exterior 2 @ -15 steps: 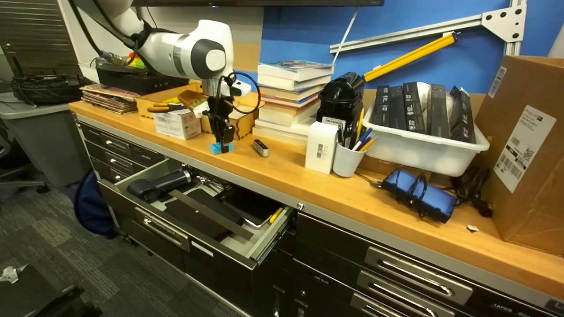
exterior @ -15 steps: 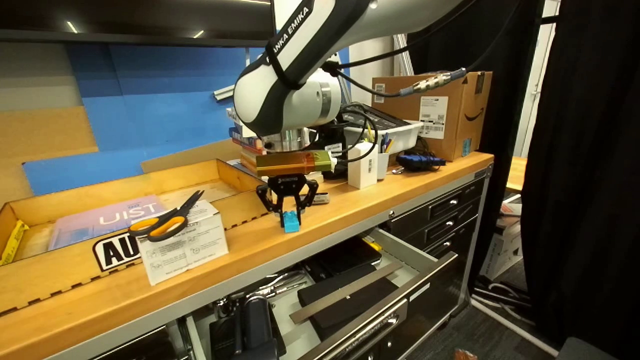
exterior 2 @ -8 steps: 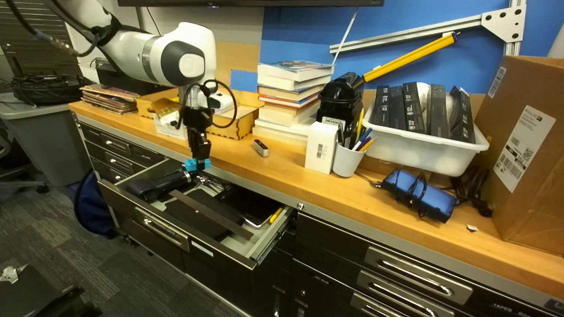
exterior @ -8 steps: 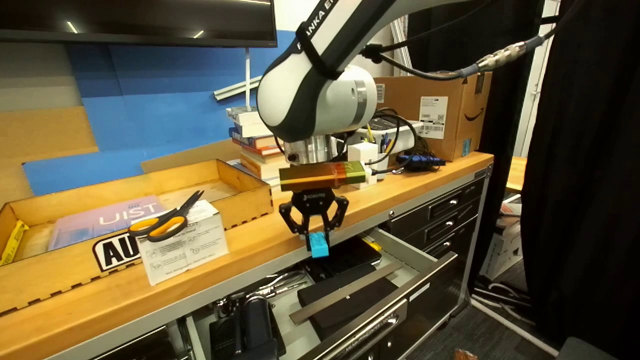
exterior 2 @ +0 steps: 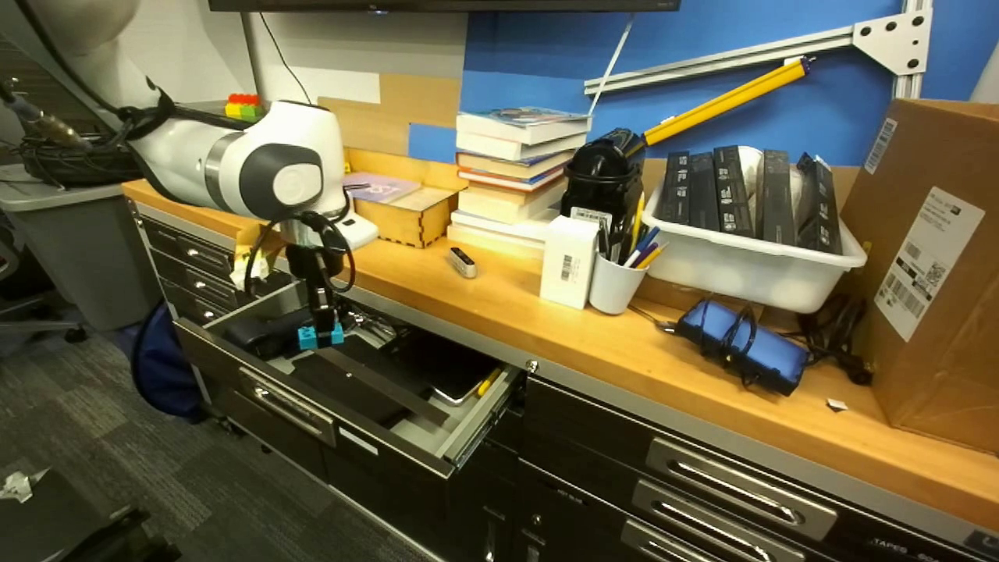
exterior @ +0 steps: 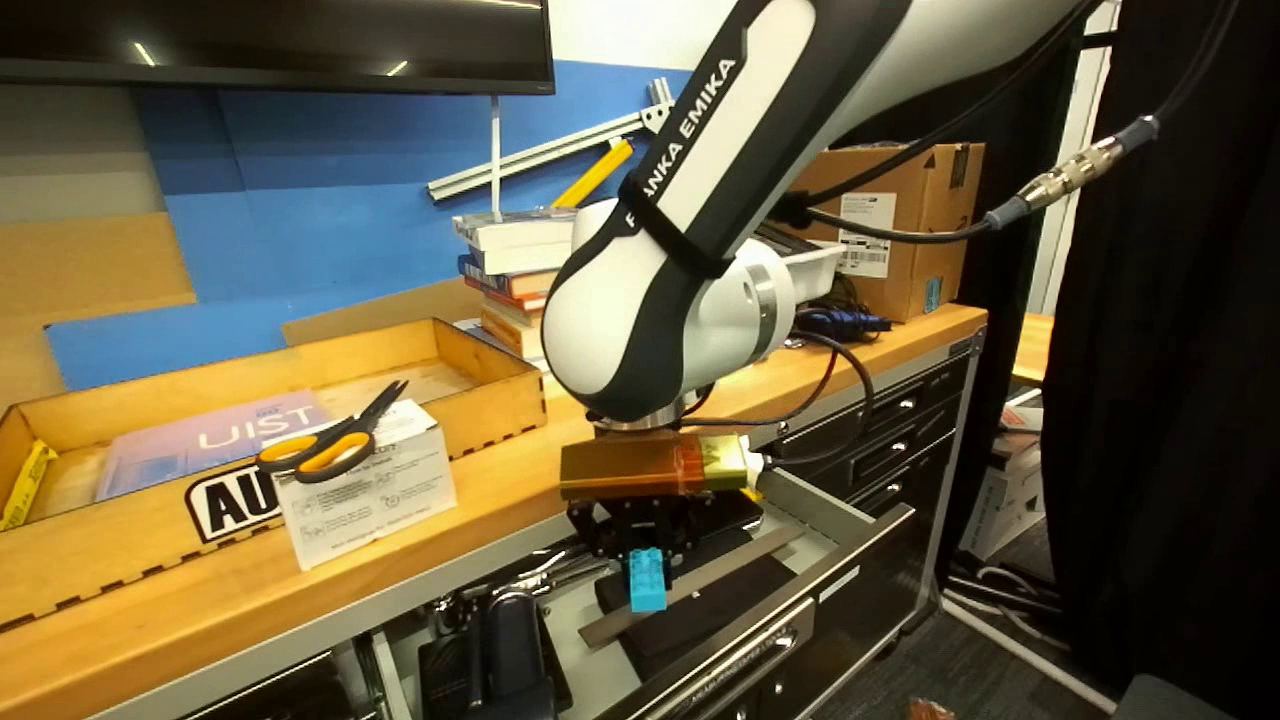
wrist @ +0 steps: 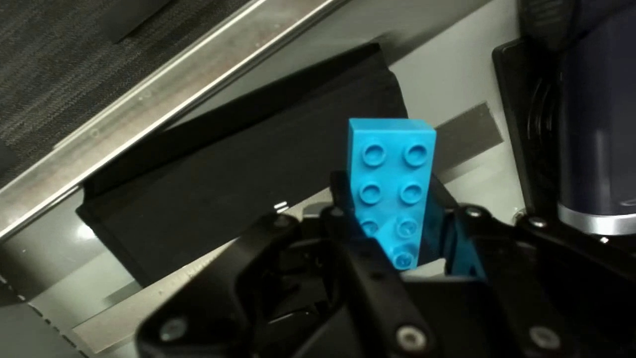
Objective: Pick up the blue object from the counter and put it in the open drawer and close it
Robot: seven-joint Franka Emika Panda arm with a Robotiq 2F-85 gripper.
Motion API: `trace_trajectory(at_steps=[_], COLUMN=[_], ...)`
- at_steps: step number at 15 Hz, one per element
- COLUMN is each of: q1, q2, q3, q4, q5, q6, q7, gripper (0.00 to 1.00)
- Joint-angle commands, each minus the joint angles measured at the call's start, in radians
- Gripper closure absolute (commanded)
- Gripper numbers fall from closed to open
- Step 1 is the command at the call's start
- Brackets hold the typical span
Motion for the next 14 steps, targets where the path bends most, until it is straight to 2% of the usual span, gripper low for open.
trace_trajectory(at_steps=[1, 5, 8, 11, 14], q1=[0.011, -0.006, -0.018, -0.025, -0.035], q2=[-0.017, -0.07, -0.12, -0.182, -0.188], q3=[0.012, 0.031, 0.037, 0.032, 0.035], q4=[-0.027, -0.092, -0.148, -0.199, -0.21], q5=[0.018, 0.061, 0.116, 0.157, 0.186], q6=[0.008, -0.102, -0.158, -0.157, -0.184], q7=[0.025, -0.031, -0.066, -0.076, -0.109], gripper=[0.34, 0.02, 0.0, 0.0, 0.0])
